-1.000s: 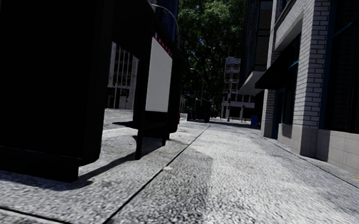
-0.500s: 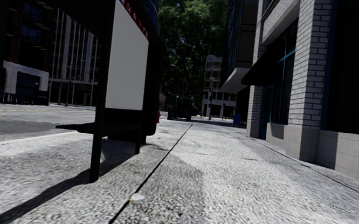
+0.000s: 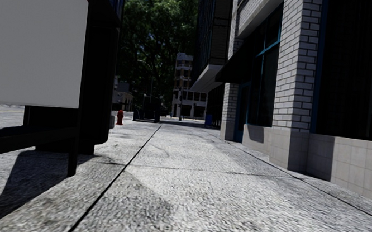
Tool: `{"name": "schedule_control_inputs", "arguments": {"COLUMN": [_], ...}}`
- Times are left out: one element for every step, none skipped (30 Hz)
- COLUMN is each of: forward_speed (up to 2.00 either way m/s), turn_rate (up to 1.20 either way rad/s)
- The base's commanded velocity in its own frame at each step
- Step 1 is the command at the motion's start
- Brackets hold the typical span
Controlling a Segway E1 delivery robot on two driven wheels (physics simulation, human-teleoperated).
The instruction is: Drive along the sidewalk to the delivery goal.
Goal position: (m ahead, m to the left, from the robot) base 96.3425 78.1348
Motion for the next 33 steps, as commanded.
{"name": "schedule_control_inputs", "arguments": {"forward_speed": [2.0,2.0,2.0,2.0,2.0,2.0,2.0,2.0,2.0,2.0,2.0,2.0,2.0,2.0,2.0,2.0,2.0,2.0,2.0,2.0,2.0,2.0,2.0,2.0,2.0,2.0,2.0,2.0,2.0,2.0,2.0,2.0,2.0], "turn_rate": [0.0,0.0,0.0,0.0,0.0,0.0,0.0,0.0,0.0,0.0,0.0,0.0,0.0,0.0,0.0,0.0,0.0,0.0,0.0,0.0,0.0,0.0,0.0,0.0,0.0,0.0,0.0,0.0,0.0,0.0,0.0,0.0,0.0]}}
